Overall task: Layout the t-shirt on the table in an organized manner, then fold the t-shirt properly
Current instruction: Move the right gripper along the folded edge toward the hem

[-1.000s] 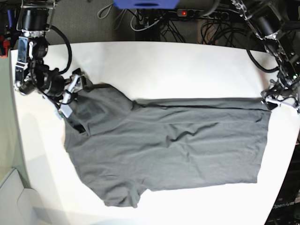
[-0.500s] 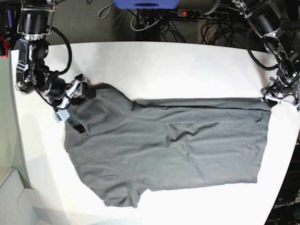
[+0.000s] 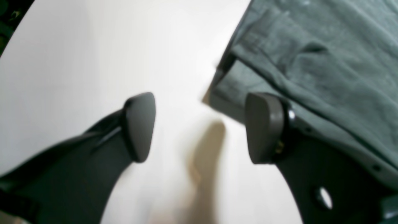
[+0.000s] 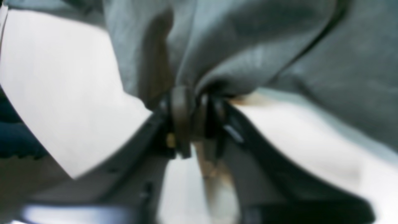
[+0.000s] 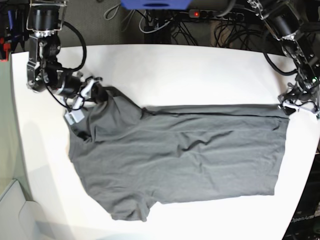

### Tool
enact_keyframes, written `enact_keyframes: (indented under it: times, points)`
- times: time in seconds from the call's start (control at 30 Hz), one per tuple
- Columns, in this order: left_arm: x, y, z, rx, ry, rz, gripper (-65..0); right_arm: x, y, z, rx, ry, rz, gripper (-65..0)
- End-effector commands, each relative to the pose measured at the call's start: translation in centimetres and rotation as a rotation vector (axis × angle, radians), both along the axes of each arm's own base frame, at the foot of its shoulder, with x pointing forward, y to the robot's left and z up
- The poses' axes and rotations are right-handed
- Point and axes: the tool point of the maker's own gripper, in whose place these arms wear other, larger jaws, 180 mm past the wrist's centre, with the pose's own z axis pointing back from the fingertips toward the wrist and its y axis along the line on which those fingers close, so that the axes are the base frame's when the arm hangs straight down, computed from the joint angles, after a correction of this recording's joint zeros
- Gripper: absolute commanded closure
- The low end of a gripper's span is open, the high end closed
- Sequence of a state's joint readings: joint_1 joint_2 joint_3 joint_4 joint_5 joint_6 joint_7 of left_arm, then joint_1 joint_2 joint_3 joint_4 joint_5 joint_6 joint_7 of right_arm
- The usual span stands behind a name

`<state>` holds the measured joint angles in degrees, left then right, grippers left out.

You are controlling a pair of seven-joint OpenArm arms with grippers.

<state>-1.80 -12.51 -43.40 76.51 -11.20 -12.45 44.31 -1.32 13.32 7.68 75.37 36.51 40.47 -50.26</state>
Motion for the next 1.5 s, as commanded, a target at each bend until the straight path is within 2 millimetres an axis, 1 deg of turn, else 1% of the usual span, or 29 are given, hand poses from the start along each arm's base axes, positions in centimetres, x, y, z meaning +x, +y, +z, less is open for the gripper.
enact_keyframes:
  times: [0.0,0.1,0.23,0.33,0.4,0.53,0.7,0.77,0.83,0.93,1.07,1.17,1.27,1.3,1.47]
  points:
    - [1.1,0.9,2.0,0.035,-0.057,-0.001,-43.8,-1.7,-0.8,-1.7,-0.090,0.087,0.047,-0.5]
    - [1.2,0.9,2.1,0.035,-0.059,-0.001,-43.8,-1.2,-0.9,-1.3,-0.091,0.073,0.042,0.0]
    - [1.2,0.9,2.1,0.035,-0.059,-0.001,-43.8,1.0,-1.5,0.8,-0.121,0.001,0.052,0.0]
    - [1.1,0.9,2.0,0.035,-0.056,-0.001,-43.8,2.8,-1.4,3.5,-0.156,-0.076,0.078,0.0]
    - [1.1,0.9,2.0,0.035,-0.056,-0.001,-43.8,4.6,-1.6,5.3,-0.184,-0.113,0.092,0.0]
    - [1.0,0.9,1.9,0.035,-0.054,-0.001,-43.8,7.9,-1.5,8.2,-0.203,-0.179,0.096,0.0]
    - [0.9,0.9,1.8,0.030,-0.046,-0.002,-43.8,11.5,-0.1,12.0,-0.183,-0.282,0.098,0.0]
    - [0.9,0.8,1.8,0.031,-0.046,-0.002,-43.8,12.6,-0.1,12.4,-0.172,-0.282,0.091,0.0]
    - [0.9,0.8,1.8,0.030,-0.043,-0.002,-43.8,13.7,-0.2,12.4,-0.157,-0.267,0.084,0.0]
    - [0.2,0.9,1.3,0.032,-0.031,-0.002,-43.8,15.5,0.5,12.4,-0.137,-0.240,0.099,0.0]
    - [0.2,0.9,1.3,0.031,-0.030,-0.002,-43.8,18.6,1.6,14.2,-0.100,-0.281,0.106,0.0]
    - [0.2,0.8,1.2,0.029,-0.025,-0.003,-43.8,20.0,1.8,14.9,-0.079,-0.288,0.098,0.0]
    - [0.3,0.8,1.6,0.036,-0.034,-0.005,-43.8,20.9,1.7,15.0,-0.054,-0.281,0.078,0.0]
    - [0.0,0.9,1.6,0.041,-0.031,-0.005,-43.8,21.2,1.7,15.1,-0.047,-0.278,0.072,0.0]
    - [0.2,0.8,3.0,0.070,-0.059,-0.014,-43.8,21.4,1.6,13.8,-0.005,-0.245,0.041,0.0]
